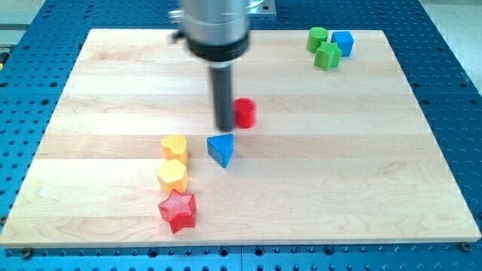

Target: Move the red circle into the blue cube

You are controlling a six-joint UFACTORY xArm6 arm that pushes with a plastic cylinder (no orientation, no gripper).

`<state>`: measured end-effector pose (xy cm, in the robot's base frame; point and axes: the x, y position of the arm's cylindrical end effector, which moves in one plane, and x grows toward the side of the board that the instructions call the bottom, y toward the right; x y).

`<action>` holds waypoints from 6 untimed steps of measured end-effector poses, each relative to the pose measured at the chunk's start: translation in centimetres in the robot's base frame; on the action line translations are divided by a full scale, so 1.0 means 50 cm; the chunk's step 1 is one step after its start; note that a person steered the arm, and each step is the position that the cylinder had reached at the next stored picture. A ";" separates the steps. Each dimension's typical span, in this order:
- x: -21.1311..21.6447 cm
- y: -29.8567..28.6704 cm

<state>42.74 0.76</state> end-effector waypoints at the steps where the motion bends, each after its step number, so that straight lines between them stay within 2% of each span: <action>1: -0.090 0.151; 2: -0.092 0.267; 3: -0.005 0.214; 5: -0.133 0.417; 6: -0.045 0.437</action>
<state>40.51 22.60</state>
